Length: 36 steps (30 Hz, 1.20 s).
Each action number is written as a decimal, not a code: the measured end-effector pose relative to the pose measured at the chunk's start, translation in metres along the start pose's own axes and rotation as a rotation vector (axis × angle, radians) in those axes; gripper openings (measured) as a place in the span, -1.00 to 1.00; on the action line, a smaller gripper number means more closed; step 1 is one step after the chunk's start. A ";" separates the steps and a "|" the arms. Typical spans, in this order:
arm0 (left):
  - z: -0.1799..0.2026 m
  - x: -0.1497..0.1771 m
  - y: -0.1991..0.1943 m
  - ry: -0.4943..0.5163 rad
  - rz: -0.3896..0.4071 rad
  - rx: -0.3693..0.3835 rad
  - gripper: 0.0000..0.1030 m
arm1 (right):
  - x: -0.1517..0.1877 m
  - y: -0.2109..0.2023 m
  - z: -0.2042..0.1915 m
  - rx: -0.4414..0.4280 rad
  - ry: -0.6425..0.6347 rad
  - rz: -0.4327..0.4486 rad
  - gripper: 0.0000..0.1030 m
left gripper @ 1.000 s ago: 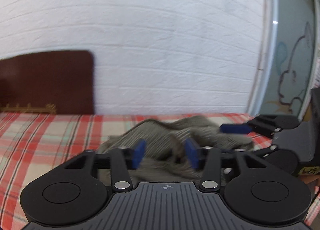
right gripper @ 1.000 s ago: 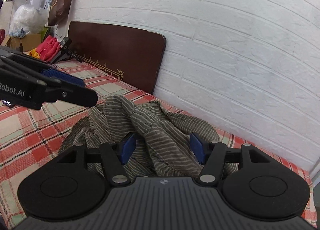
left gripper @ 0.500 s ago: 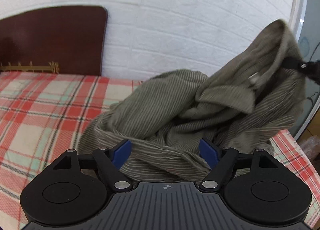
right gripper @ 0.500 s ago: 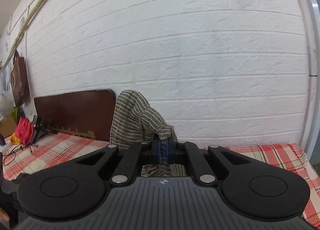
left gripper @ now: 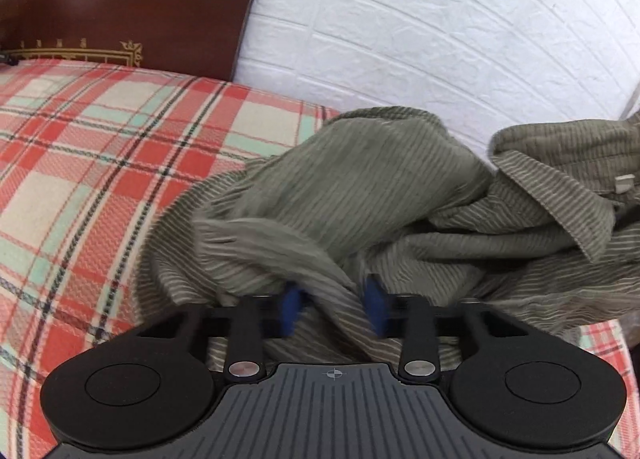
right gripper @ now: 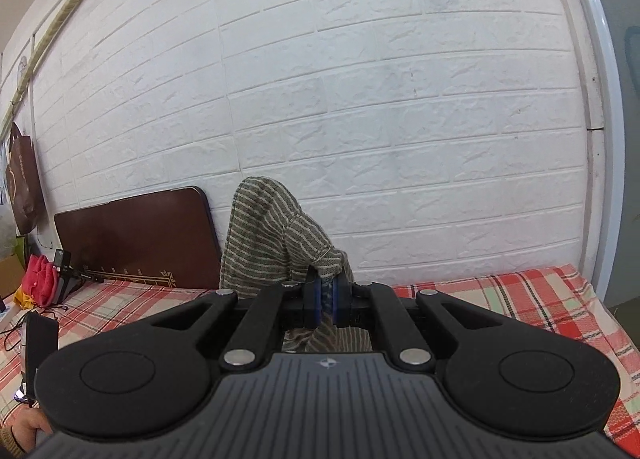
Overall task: Fold clothes
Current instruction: 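Lift the shirt edge with the right gripper while the left gripper releases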
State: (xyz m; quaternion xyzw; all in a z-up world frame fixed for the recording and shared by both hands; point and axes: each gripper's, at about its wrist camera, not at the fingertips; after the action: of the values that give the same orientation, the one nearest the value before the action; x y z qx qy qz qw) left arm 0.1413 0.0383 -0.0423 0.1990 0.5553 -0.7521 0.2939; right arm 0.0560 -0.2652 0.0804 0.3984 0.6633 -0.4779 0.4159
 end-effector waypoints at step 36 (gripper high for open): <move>0.046 0.070 -0.088 0.428 -0.049 0.247 0.33 | 0.119 0.009 0.163 0.408 0.470 -0.341 -0.71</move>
State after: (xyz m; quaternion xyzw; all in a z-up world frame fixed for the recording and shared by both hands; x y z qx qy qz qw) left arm 0.0320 -0.0023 -0.0094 0.3745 0.5134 -0.7620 0.1247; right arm 0.0521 -0.4050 -0.0655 0.4561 0.6887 -0.5582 0.0780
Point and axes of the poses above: each gripper's, at about its wrist camera, not at the fingertips, and y roughly the way its jaws point, z to its right, x to its underside, and after that the axes turned 4 degrees about -z, right-handed
